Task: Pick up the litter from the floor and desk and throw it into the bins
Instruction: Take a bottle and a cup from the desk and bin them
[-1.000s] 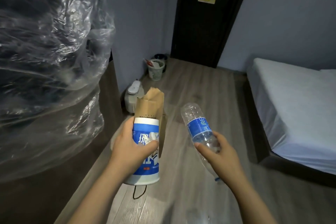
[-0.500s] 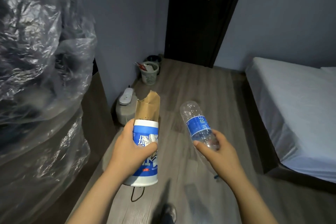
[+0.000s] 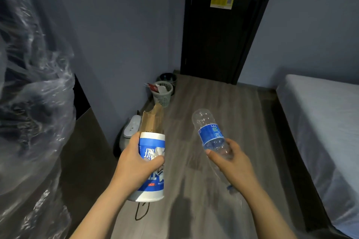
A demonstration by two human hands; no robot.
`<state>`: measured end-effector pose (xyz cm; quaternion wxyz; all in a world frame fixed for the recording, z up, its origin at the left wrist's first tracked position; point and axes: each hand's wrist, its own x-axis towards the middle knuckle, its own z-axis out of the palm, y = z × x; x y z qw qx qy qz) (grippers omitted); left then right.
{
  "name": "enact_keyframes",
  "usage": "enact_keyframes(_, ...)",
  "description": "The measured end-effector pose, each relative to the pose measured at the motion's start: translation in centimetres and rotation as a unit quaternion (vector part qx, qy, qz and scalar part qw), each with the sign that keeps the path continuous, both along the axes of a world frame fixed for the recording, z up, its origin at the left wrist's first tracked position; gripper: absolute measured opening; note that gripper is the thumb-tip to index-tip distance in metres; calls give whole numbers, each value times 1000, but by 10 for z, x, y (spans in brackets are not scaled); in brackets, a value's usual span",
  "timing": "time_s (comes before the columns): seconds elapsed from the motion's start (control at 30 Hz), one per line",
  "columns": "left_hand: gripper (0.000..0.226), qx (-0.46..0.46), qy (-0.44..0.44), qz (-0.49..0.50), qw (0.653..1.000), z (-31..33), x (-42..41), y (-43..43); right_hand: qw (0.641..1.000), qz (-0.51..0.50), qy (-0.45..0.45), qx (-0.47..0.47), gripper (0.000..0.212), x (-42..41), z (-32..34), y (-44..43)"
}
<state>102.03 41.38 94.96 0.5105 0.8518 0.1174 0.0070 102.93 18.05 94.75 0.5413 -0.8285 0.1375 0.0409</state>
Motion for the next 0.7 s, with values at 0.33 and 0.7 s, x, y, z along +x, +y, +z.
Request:
enact_keyframes(0.33, 48, -33, 0, 9, 999, -11, 174, 42, 999, -4, 6, -44, 45, 165, -15, 36)
enact_keyframes(0.7, 40, -36, 34, -11, 999, -16, 337, 80, 996, -14, 38, -80, 50, 318, -25, 63)
